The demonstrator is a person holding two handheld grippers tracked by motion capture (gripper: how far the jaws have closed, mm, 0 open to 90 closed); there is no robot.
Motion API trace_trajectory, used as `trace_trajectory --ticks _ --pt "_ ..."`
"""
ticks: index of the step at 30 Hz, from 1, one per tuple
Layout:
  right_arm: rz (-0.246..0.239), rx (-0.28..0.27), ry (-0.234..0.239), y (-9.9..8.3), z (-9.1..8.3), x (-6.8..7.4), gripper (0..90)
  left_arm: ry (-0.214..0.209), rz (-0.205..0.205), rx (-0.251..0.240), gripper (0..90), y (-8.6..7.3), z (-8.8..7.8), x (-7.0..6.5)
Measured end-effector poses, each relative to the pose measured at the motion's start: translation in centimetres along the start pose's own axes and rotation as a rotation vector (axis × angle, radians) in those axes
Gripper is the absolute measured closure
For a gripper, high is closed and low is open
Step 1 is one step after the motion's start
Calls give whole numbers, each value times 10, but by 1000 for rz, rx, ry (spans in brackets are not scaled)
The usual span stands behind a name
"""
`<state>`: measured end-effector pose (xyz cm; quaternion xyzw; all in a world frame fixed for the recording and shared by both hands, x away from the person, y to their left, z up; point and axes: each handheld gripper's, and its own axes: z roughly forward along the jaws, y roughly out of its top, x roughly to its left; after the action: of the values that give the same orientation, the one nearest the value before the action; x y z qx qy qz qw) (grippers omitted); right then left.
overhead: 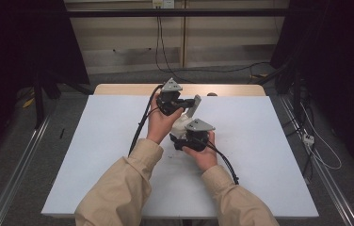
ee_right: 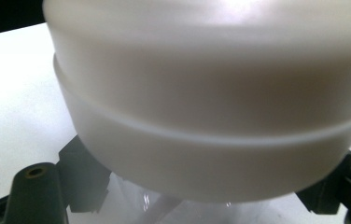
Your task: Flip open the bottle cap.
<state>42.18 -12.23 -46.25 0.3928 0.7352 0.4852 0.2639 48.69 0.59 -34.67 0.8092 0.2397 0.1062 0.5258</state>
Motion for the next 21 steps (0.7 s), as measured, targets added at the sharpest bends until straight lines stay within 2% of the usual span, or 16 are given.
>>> trace_trajectory --ticks 21 --pt "0 1 0 0 0 0 186 -8 -4 10 900 -1 10 2"
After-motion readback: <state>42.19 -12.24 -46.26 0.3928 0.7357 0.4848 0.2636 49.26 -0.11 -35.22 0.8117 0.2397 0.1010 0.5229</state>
